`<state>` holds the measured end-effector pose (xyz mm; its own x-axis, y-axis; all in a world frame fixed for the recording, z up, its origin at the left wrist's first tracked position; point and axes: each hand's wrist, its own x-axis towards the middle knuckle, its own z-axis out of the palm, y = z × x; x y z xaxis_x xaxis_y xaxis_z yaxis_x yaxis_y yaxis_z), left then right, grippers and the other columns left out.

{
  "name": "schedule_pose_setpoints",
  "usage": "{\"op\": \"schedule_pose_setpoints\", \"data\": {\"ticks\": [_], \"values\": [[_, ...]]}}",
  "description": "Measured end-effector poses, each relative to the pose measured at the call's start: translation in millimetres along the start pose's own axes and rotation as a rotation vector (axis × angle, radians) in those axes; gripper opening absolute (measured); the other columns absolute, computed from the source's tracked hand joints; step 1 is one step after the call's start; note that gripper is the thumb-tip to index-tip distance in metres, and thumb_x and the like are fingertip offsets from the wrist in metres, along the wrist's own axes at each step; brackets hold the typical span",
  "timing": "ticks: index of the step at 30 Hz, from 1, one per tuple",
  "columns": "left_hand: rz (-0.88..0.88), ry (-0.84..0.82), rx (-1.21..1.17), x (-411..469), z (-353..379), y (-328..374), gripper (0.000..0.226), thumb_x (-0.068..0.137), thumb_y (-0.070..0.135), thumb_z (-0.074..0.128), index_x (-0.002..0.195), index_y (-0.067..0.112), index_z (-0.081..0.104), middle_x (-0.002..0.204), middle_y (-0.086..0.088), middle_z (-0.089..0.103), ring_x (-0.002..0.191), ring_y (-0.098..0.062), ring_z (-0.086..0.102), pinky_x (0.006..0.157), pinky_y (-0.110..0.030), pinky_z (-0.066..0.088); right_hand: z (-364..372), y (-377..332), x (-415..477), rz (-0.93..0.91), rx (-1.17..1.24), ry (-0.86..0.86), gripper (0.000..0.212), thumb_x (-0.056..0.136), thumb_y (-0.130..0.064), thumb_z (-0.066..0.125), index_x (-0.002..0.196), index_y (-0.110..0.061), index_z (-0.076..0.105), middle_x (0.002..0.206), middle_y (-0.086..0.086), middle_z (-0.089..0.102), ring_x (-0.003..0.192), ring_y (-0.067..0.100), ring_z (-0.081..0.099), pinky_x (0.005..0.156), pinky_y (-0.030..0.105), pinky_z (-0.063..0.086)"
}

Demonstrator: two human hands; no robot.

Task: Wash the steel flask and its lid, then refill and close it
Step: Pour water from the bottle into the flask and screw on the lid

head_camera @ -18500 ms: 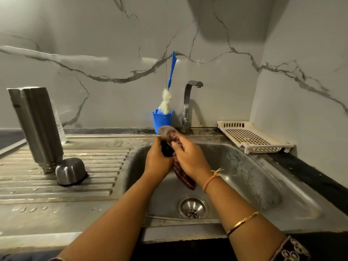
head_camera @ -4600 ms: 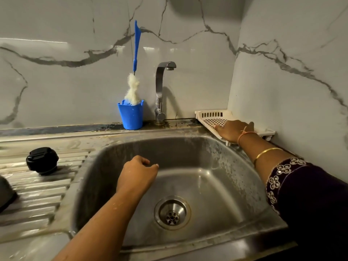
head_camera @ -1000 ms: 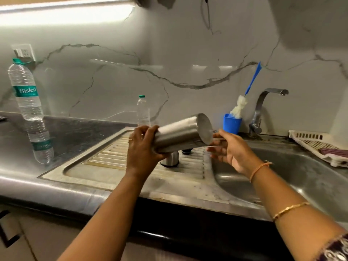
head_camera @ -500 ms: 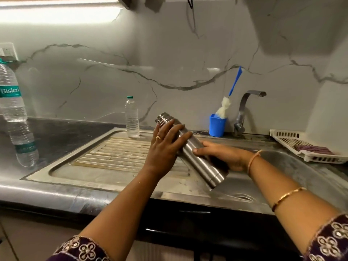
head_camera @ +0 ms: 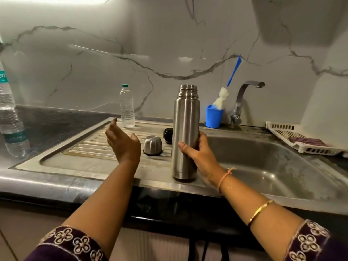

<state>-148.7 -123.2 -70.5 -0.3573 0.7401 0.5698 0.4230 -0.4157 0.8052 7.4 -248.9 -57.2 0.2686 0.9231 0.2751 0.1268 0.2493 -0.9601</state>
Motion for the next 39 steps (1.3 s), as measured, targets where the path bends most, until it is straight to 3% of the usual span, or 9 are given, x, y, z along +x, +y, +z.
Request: {"op": "schedule_pose_setpoints", "data": {"ticks": [3,11,20,24,28,29,33,37,39], "values": [[-0.061,-0.024,0.022,0.4,-0.4,-1.7,0.061,0.086,0.001,0.058,0.139,0.010,0.029,0.145,-0.019,0.027,0.133,-0.033,0.031,0.111,-0.039,0.027,7.7,2.6,-2.9,-0.021,-0.026,0.018,0.071,0.084,-0.018,0.069,0.140,-0.021,0.026,0.121,-0.003,0.054,0.111,0.014,0.055,0.102,0.035,0.043],[-0.130,-0.052,0.005,3.4,-2.6,-6.6,0.055,0.087,0.004,0.056,0.136,0.013,0.033,0.144,-0.016,0.029,0.130,-0.032,0.035,0.107,-0.036,0.031,17.2,5.5,-8.5,-0.018,-0.072,-0.023,0.071,0.082,-0.019,0.071,0.137,-0.021,0.026,0.128,0.004,0.051,0.115,0.018,0.053,0.100,0.035,0.043],[-0.153,-0.067,0.001,4.3,-3.9,-6.8,0.051,0.089,0.005,0.055,0.135,0.012,0.036,0.143,-0.015,0.032,0.129,-0.030,0.037,0.105,-0.034,0.031,12.3,3.5,-11.8,-0.055,-0.108,-0.050,0.068,0.084,-0.019,0.069,0.135,-0.024,0.023,0.117,-0.005,0.053,0.105,0.007,0.055,0.097,0.031,0.045],[-0.157,-0.072,-0.010,7.8,-3.0,-8.1,0.049,0.089,0.004,0.054,0.135,0.011,0.037,0.142,-0.015,0.033,0.128,-0.030,0.037,0.103,-0.033,0.032,6.4,5.6,-8.2,-0.033,0.085,-0.063,0.076,0.074,-0.040,0.063,0.139,-0.026,0.025,0.117,-0.003,0.058,0.107,0.007,0.059,0.098,0.033,0.045],[-0.199,-0.087,-0.040,12.4,1.3,-12.5,0.047,0.088,0.006,0.053,0.133,0.012,0.039,0.140,-0.015,0.035,0.126,-0.030,0.040,0.103,-0.036,0.035,-10.6,2.6,2.0,0.042,0.290,0.038,0.112,0.046,-0.084,0.065,0.138,-0.026,0.039,0.133,0.010,0.051,0.129,0.026,0.045,0.107,0.053,0.029],[-0.220,-0.093,-0.051,14.2,3.1,-13.9,0.046,0.088,0.007,0.053,0.132,0.012,0.039,0.139,-0.015,0.036,0.124,-0.030,0.042,0.103,-0.037,0.037,-14.7,2.6,6.8,0.067,0.313,0.086,0.110,0.046,-0.086,0.062,0.135,-0.026,0.042,0.133,0.010,0.050,0.130,0.026,0.042,0.108,0.055,0.025],[-0.179,-0.134,-0.030,25.7,9.0,-24.3,0.043,0.089,0.009,0.052,0.131,0.010,0.041,0.135,-0.015,0.040,0.118,-0.029,0.046,0.096,-0.034,0.039,-29.8,1.4,26.6,0.166,0.324,0.201,0.062,0.088,-0.067,0.034,0.126,-0.021,0.048,0.119,0.006,0.055,0.127,0.025,0.042,0.111,0.060,0.019],[-0.122,-0.146,0.037,60.5,16.3,-47.4,0.038,0.091,0.012,0.054,0.128,0.009,0.045,0.132,-0.016,0.043,0.112,-0.029,0.050,0.089,-0.031,0.041,-29.3,-3.0,36.3,0.187,0.362,0.129,0.059,0.088,-0.066,0.036,0.119,-0.018,0.054,0.128,0.014,0.058,0.118,0.029,0.054,0.107,0.058,0.031],[-0.080,-0.164,0.086,79.3,21.9,-58.6,0.039,0.091,0.014,0.055,0.128,0.008,0.045,0.131,-0.018,0.043,0.111,-0.030,0.050,0.088,-0.033,0.042,-29.0,-4.7,37.3,0.107,0.352,0.033,0.073,0.078,-0.070,0.048,0.128,-0.017,0.050,0.131,0.016,0.057,0.118,0.032,0.056,0.104,0.057,0.036]]}}
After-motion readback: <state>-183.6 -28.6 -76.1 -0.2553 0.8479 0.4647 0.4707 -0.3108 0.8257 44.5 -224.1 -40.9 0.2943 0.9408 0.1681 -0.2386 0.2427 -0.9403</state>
